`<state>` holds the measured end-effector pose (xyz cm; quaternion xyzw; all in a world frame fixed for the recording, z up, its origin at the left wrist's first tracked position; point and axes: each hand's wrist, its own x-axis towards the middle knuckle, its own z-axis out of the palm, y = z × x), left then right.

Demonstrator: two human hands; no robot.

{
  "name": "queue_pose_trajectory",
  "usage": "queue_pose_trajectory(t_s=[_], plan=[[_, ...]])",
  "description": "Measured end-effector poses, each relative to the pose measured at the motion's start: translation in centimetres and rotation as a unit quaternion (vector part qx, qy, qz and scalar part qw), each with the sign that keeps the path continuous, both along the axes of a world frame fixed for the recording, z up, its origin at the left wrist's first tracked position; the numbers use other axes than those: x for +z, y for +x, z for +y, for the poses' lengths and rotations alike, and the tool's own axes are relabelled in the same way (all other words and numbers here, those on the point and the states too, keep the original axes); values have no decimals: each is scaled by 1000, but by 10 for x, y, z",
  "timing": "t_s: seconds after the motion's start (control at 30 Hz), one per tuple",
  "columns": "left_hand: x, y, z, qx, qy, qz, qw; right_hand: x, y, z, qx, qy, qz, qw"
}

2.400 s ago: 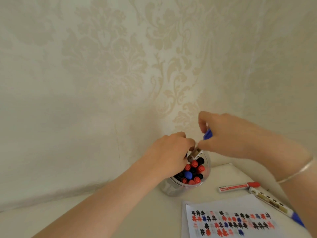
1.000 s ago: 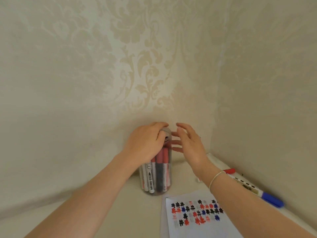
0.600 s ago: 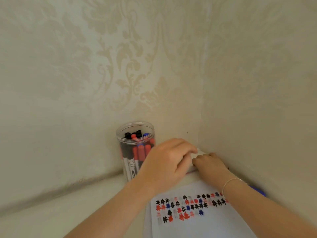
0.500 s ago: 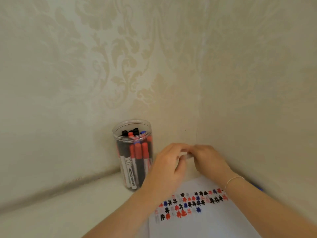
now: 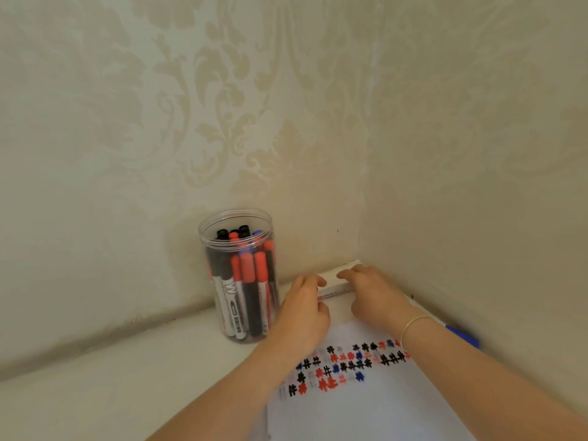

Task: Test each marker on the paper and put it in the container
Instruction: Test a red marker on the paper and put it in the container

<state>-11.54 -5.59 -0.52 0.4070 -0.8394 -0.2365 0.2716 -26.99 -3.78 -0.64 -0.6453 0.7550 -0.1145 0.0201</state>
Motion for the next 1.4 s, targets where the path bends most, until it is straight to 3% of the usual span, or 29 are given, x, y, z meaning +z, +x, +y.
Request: queue_pose_trajectory(t_s=[0.13,0.2,0.27,0.33,0.37,0.4,0.43,0.47,0.5,0.8,1.0,1.17,1.4], plan=[[-5,6,-4,9,19,-3,1000,-3,3,-10,36,20,194,980],[-6,8,-6,18,22,6,1000,0,5,-12,50,13,238,970],[-6,9,-7,23,37,27,999,4,3,-13,42,-84,244,965],[-6,8,-7,25,72,45,996,11,0,-13,-36,-166,136,976],[-7,7,-6,21,92,54,994,18,1,-10,-73,-191,2,979],[-6,5,-5,12,111,66,992,25,2,-8,-96,-196,-191,957],[-5,2,-5,0,126,78,989,31,3,-6,-98,-185,-375,903],[-1,-1,-3,-17,133,89,987,37,6,-5,-82,-172,-502,844],[0,-3,-3,-37,132,99,986,40,10,-2,-62,-158,-564,808],[28,-3,-4,-149,74,32,985,40,19,13,10,-140,-611,779],[36,-2,3,-176,46,11,983,49,24,23,20,-152,-563,812],[39,1,9,-172,27,44,984,60,26,36,31,-150,-585,796],[47,-1,17,-175,95,106,974,65,28,50,34,-159,-602,782]])
